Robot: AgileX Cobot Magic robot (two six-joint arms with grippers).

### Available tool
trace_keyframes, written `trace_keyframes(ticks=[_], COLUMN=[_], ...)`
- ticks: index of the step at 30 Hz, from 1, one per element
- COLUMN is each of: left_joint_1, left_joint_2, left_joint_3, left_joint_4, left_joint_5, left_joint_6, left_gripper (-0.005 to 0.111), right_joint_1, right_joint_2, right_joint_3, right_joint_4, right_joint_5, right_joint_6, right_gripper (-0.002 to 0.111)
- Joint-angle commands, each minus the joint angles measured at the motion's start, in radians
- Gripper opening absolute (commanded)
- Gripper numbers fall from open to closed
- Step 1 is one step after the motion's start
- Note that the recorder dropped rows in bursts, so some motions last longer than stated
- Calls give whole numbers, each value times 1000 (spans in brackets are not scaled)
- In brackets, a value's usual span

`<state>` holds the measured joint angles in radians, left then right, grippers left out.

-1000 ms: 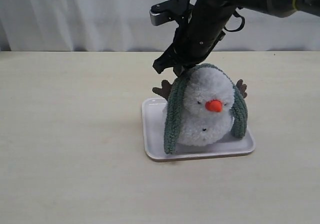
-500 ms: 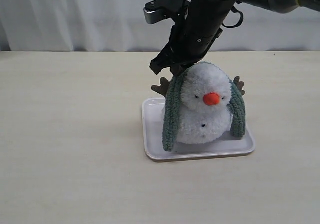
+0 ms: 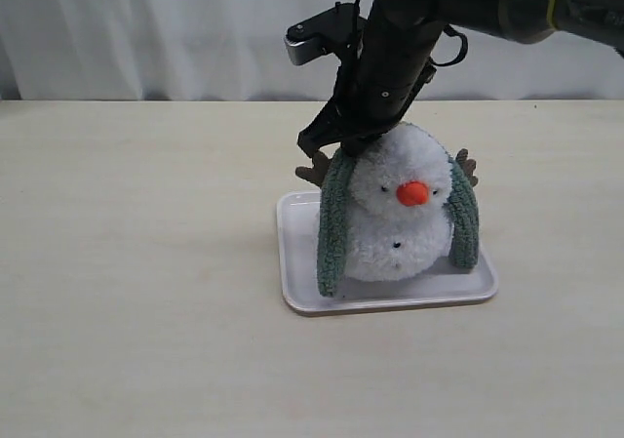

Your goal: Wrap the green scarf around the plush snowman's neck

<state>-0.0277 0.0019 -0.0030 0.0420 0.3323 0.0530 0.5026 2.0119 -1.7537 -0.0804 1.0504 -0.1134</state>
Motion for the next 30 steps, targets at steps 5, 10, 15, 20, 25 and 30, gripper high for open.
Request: trace_keyframes(ticks=[5, 10, 15, 20, 25, 30], left_joint_1=[1, 1, 1, 1, 1, 1], left_joint_2=[-2, -2, -2, -2, -2, -2], left_joint_3=[3, 3, 3, 3, 3, 3], left_joint_4=[-2, -2, -2, -2, -2, -2], left_joint_5=[-8, -8, -8, -8, -8, -8], left_joint_6=[-2, -2, -2, -2, -2, -2], left_gripper=[0, 0, 0, 0, 0, 0], right_joint_1=[1, 1, 1, 1, 1, 1], right_joint_2=[26, 32, 38, 38, 39, 48], right_joint_3=[2, 2, 2, 2, 2, 2], right_joint_4=[-11, -11, 1, 35, 35, 28], right_joint_5=[50, 74, 62, 27, 17, 15], right_joint_6=[1, 1, 1, -5, -5, -5], right_gripper=[4, 4, 4, 4, 4, 4])
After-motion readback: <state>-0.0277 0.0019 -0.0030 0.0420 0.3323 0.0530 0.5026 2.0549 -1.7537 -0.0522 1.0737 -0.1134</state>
